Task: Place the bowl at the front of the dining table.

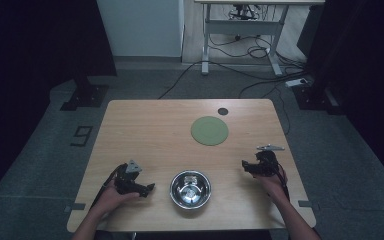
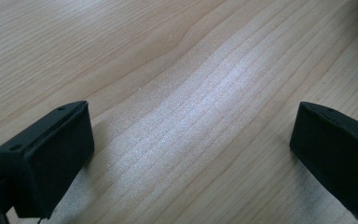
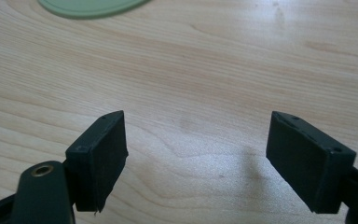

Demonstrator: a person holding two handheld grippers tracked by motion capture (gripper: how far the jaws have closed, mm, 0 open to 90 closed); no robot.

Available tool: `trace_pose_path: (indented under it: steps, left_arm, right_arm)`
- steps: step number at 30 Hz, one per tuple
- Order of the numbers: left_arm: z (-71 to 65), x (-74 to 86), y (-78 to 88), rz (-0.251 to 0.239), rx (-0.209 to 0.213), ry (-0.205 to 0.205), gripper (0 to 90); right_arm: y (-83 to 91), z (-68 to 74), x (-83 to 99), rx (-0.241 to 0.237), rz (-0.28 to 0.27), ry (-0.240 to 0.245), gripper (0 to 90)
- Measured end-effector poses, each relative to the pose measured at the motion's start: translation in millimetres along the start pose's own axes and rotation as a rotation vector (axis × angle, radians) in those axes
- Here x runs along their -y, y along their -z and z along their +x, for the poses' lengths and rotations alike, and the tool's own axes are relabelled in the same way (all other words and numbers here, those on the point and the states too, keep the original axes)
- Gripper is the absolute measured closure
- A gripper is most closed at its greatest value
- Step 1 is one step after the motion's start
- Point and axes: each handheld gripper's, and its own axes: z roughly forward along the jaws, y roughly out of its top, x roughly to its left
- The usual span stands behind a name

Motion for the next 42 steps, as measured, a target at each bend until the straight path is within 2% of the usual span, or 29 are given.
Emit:
trace_pose_path:
  steps: [16, 42]
  left_arm:
    - [0.0, 0.0, 0.0, 0.0, 0.0, 0.0, 0.0]
    - [0.0, 0.0, 0.0, 0.0, 0.0, 0.0, 0.0]
  right_arm:
    - [22.5, 5.8, -6.2, -0.093, -0.052, 0.005, 21.7]
    - [35.1, 28.5, -6.7, -0.176, -0.077, 0.057, 23.0]
